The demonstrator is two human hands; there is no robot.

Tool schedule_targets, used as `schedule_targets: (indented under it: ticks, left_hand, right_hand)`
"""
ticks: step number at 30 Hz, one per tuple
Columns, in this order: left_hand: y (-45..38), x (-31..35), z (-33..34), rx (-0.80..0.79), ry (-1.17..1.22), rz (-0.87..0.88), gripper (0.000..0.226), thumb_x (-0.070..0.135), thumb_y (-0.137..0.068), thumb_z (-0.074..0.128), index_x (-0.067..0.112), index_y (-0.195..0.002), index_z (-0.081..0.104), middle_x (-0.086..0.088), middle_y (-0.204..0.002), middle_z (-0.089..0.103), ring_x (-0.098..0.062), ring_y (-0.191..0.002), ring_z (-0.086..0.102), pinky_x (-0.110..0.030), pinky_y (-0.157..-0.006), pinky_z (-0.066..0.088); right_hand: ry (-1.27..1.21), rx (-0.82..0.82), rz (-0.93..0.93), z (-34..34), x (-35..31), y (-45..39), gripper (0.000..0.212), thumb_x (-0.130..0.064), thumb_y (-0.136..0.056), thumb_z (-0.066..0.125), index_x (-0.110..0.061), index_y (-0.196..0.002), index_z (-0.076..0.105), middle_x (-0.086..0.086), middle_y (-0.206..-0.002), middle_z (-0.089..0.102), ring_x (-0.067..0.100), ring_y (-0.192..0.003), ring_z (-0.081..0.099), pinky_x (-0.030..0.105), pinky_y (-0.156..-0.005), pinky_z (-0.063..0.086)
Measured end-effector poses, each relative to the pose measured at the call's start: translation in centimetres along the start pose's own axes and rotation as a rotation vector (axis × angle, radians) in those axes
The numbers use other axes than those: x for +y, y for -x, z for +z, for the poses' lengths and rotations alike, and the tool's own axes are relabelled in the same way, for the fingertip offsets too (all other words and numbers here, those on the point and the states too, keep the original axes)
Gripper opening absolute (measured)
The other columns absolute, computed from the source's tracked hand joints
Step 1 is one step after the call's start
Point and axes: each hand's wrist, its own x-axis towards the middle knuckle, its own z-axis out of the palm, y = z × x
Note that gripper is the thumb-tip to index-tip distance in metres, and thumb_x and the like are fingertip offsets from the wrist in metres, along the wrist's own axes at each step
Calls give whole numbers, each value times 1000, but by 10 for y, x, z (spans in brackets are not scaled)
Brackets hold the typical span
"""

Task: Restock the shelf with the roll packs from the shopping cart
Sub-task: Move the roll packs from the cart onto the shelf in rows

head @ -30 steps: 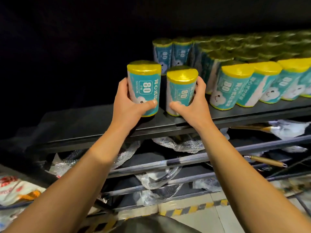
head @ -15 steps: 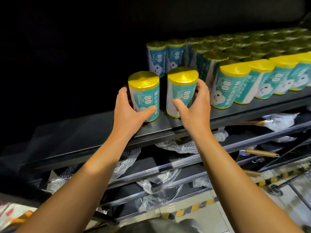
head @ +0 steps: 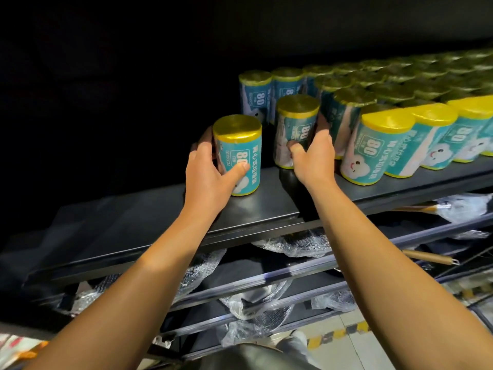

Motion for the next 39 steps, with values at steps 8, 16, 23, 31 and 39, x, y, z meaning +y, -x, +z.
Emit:
schedule_targets:
  ticks: [8,16,23,31,39]
  left_hand:
    - [-48,5,39,20,61,-35,87,24,-77,84,25,-150,37,-3,-142,50,-20,-127,54,-39,-103,50]
    - [-76,-4,63,53,-18,-14,91,36,-73,85,25,-150,38,-4,-143,53,-24,-128,55,-42,-103,49]
    - [-89,-4,77,92,-27,-6,96,31,-69,89,19,-150,39,-7,-146,49,-27,-133,51,-48,-105,48]
    - [-102,1,92,139,17,3,96,33,-64,90,22,-146,42,-3,-142,52,-23,-129,54,-46,-103,50]
    - [-110,9,97,136,4,19,93,30,-66,88,17,-146,43,-8,-140,53,-25,-128,53,-40,-104,47]
  right_hand:
    - [-93,17,-55,2,3,-14,80,-11,-87,74,-9,-155,30,16,-147,48,30,-136,44,14,-101,29]
    - [-121,12,8,11,3,-27,85,-8,-88,73,-15,-158,26,12,-152,45,27,-140,42,21,-103,31]
    - [-207,69,50,16,5,-10,65,-14,-90,61,-9,-150,38,14,-141,49,28,-131,48,24,-108,36]
    - [-485,87,84,28,-9,-17,64,-12,-98,53,-16,-157,29,6,-158,37,17,-144,33,34,-120,29]
    - [-604,47,133,38,-17,-40,78,-13,-87,56,-13,-157,22,11,-157,38,25,-143,41,34,-114,37]
